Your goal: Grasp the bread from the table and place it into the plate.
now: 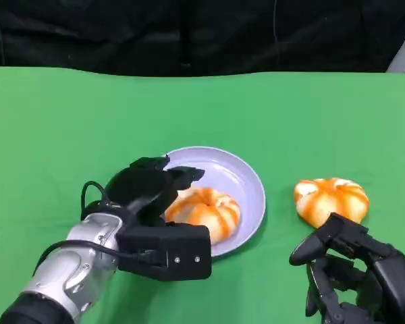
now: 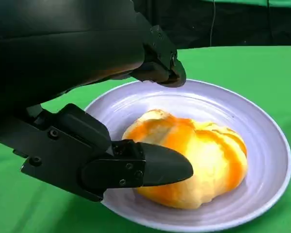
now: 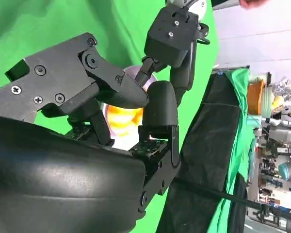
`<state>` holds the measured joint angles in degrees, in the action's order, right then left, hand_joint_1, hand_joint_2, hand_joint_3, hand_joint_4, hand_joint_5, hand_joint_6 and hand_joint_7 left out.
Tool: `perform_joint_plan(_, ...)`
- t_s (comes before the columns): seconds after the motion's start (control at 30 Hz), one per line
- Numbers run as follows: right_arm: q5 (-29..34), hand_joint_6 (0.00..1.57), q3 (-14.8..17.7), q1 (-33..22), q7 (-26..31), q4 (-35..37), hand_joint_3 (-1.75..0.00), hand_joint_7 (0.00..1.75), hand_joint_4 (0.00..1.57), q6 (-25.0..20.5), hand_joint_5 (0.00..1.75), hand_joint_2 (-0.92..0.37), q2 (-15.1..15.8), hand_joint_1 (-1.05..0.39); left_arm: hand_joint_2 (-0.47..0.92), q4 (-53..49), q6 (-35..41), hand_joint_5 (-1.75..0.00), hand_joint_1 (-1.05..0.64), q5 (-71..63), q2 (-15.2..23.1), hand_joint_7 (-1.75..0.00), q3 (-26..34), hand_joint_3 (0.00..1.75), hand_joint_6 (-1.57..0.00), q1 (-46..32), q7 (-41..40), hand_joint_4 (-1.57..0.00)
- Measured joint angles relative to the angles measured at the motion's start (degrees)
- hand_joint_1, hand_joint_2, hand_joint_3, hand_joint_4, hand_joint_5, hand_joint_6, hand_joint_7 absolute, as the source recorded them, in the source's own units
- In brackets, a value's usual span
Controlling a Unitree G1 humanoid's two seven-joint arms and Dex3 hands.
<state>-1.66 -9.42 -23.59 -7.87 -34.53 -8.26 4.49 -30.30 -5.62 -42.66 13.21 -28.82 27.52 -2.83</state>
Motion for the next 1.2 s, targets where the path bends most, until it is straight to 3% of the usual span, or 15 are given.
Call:
perform_joint_plan(0.23, 0.0, 0.63, 0.0, 0.0, 0.0, 0.0, -1.03, 1.59, 0.73, 0.0, 1.75, -0.67, 0.0, -0.08, 0.92, 0.0, 0.0, -0.07, -0.89, 0.0, 0.0, -0.02, 0.0, 0.61, -0.33, 0.0, 0.0, -0.09)
perform_joint_plan(0.37, 0.0, 0.63, 0.0, 0.1, 0.0, 0.0, -1.03, 1.59, 0.73, 0.0, 1.75, -0.67, 0.0, -0.07, 0.92, -0.1, -0.2, -0.01, -0.98, 0.0, 0.5, 0.00, -0.6, 0.70, -0.27, 0.3, 3.0, -0.01)
perform_joint_plan(1.2, 0.0, 0.63, 0.0, 0.2, 0.1, 0.0, -1.04, 1.59, 0.73, 0.0, 1.75, -0.67, 0.0, -0.07, 0.92, -0.1, -0.2, -0.01, -0.99, 0.0, 1.0, 0.00, -0.9, 0.71, -0.26, 0.3, 5.1, -0.01)
